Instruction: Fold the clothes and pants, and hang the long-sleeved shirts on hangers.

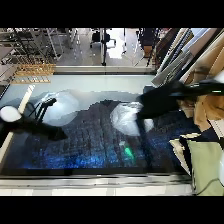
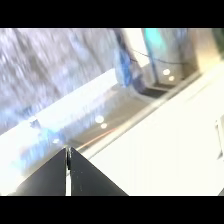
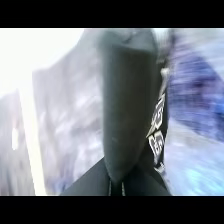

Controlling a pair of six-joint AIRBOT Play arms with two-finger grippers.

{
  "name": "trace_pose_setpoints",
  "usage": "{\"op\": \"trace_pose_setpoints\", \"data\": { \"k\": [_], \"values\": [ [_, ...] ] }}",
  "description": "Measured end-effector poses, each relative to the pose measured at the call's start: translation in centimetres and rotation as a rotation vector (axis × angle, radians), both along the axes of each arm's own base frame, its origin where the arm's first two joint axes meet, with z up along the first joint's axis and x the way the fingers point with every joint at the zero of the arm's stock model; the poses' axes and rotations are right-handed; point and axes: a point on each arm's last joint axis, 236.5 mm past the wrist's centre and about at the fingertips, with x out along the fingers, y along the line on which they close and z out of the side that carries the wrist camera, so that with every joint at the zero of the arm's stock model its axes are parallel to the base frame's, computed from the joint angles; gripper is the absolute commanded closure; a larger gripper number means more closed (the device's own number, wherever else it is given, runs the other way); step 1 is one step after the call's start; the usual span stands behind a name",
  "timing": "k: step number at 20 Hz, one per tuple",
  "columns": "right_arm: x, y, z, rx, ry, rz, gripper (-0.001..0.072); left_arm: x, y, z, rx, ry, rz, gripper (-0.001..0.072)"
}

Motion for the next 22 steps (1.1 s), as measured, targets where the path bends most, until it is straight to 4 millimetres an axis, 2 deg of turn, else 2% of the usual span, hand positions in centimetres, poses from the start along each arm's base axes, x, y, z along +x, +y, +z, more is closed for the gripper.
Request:
{"op": "trace_pose_setpoints", "data": {
  "k": [2,4,6,8,10,14,16,19,20,22],
  "values": [
    [-4.7,-6.1,2.6,0.0,0.023,-0.186,0.07,-2.4,0.2,0.3,0.013,-0.02,-0.004,0.07],
    [-9.9,-10.2,3.6,0.02,0.083,-0.348,0.07,-4.1,0.3,0.1,0.021,-0.028,-0.007,0.07],
    [-14.6,-12.9,3.5,0.044,0.138,-0.499,0.07,-5.0,0.4,-0.1,0.026,-0.033,-0.007,0.07],
    [-19.0,-14.7,1.6,0.069,0.219,-0.631,0.07,-5.1,0.5,-0.2,0.029,-0.046,0.001,0.07],
    [-23.6,-15.2,-1.9,0.103,0.34,-0.74,0.07,-4.8,0.8,-0.3,0.042,-0.069,0.016,0.07],
    [-33.3,-14.0,-10.5,0.137,0.677,-0.887,0.07,-3.3,2.1,-0.7,0.099,-0.13,0.05,0.07],
    [-36.8,-13.4,-13.1,0.137,0.798,-0.924,0.0698,-2.4,2.8,-0.7,0.126,-0.164,0.069,0.07],
    [-40.7,-13.5,-15.0,0.085,0.93,-0.953,0.0696,-1.0,3.5,-0.5,0.148,-0.221,0.099,0.07],
    [-41.4,-13.5,-15.4,0.075,0.957,-0.942,0.0638,-0.6,3.6,-0.4,0.152,-0.238,0.108,0.07],
    [-42.9,-13.7,-16.0,0.053,1.019,-0.908,0.0241,0.1,3.9,-0.1,0.159,-0.269,0.124,0.07]
  ]
}}
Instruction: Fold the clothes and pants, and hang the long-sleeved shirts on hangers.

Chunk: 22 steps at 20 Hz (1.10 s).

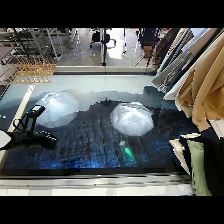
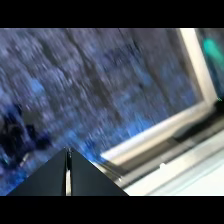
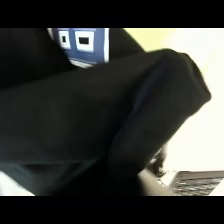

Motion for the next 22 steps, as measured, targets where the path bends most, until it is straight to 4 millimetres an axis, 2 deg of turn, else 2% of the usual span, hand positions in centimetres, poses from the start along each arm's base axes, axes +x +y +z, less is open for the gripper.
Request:
{"op": "trace_pose_setpoints", "data": {
  "k": [1,2,4,6,8,10,11,12,14,16,17,18,20,22],
  "values": [
    [-0.4,-0.2,-0.3,0.01,0.015,0.017,0.0066,0.2,0.1,0.1,0.0,-0.01,0.005,0.07],
    [-0.4,-0.5,-0.5,0.008,0.016,0.034,0.0019,0.4,0.1,0.2,0.002,-0.019,0.009,0.07],
    [-0.3,-1.9,-0.3,-0.029,0.017,0.064,0.002,0.7,0.3,0.2,0.007,-0.03,0.014,0.07],
    [1.6,-4.2,0.9,-0.119,-0.044,0.1,0.002,0.9,0.5,0.3,0.015,-0.038,0.017,0.07],
    [5.7,-6.5,3.1,-0.226,-0.193,0.148,0.002,1.0,0.6,0.3,0.022,-0.043,0.02,0.07],
    [12.8,-7.6,6.4,-0.318,-0.452,0.234,0.002,1.1,0.8,0.2,0.028,-0.047,0.022,0.07],
    [17.0,-7.2,8.4,-0.347,-0.6,0.288,0.002,1.1,0.9,0.2,0.032,-0.048,0.022,0.07],
    [20.7,-6.0,10.2,-0.352,-0.73,0.349,0.002,1.1,1.0,0.2,0.038,-0.048,0.022,0.07],
    [27.2,-1.1,13.0,-0.299,-0.94,0.521,0.0021,1.2,1.5,0.0,0.059,-0.046,0.032,0.0699],
    [31.1,5.2,13.5,-0.203,-1.033,0.714,0.0028,1.1,2.4,-0.3,0.1,-0.042,0.041,0.0699],
    [32.4,9.1,13.1,-0.139,-1.056,0.832,0.0096,1.1,2.9,-0.5,0.124,-0.04,0.043,0.07],
    [33.1,13.0,12.5,-0.082,-1.066,0.96,0.0259,1.1,3.3,-0.6,0.142,-0.038,0.043,0.0699],
    [33.6,19.4,11.0,-0.023,-1.065,1.24,0.0702,1.1,3.8,-0.8,0.166,-0.036,0.047,0.0699],
    [33.7,23.7,9.8,-0.05,-1.05,1.516,0.0696,1.0,4.1,-0.9,0.181,-0.033,0.048,0.0699]
  ]
}}
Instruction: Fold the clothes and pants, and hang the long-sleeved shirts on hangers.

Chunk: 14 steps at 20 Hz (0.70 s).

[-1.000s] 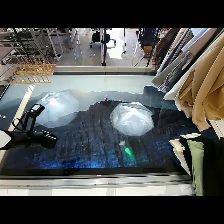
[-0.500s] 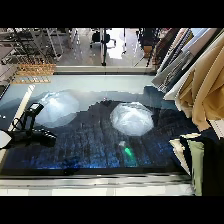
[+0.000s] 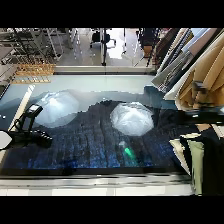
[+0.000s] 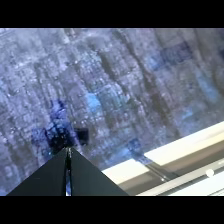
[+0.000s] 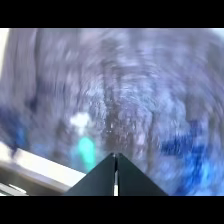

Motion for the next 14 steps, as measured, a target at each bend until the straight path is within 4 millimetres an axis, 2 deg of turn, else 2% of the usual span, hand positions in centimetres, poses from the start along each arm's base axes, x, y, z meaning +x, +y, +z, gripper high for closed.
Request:
{"op": "trace_pose_setpoints", "data": {
  "k": [2,6,10,14],
  "values": [
    [1.1,2.1,-0.4,-0.149,-0.107,0.142,0.0696,0.0,0.1,0.0,0.006,0.001,0.002,0.0699],
    [4.3,4.5,1.3,-0.283,-0.331,0.238,0.0696,0.0,0.4,-0.1,0.016,0.001,0.003,0.0699],
    [6.3,5.2,3.2,-0.331,-0.468,0.241,0.0696,0.0,0.4,-0.1,0.02,0.001,0.003,0.0699],
    [7.1,5.4,4.1,-0.344,-0.52,0.236,0.0696,0.0,0.4,-0.1,0.02,0.001,0.003,0.0699]
  ]
}}
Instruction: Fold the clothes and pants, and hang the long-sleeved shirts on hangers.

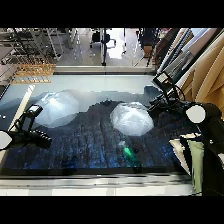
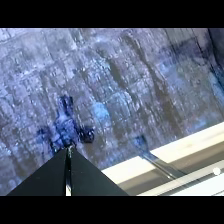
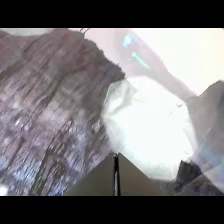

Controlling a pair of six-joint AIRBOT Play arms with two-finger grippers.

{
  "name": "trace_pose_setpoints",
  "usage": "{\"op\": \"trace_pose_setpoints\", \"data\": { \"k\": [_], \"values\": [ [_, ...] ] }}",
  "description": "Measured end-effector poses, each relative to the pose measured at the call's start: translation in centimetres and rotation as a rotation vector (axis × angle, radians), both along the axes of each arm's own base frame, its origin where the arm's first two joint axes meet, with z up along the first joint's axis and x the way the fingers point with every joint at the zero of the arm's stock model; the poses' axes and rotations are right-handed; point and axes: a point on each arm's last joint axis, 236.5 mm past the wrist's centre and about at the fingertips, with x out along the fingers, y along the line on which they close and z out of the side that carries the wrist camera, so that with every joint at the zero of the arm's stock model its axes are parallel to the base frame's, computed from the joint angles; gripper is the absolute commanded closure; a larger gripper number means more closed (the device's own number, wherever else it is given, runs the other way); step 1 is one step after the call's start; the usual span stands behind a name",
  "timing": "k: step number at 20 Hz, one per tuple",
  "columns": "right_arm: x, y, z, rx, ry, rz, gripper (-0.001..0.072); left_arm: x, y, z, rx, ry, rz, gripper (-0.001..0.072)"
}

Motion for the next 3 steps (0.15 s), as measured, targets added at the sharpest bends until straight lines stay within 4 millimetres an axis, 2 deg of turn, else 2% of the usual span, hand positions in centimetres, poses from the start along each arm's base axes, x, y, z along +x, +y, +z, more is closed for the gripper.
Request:
{"op": "trace_pose_setpoints", "data": {
  "k": [3],
  "values": [
    [0.22,0.0,0.23,-0.002,-0.015,-0.001,0.0696,0.0,0.0,0.0,0.0,0.0,0.0,0.0699]
  ]
}}
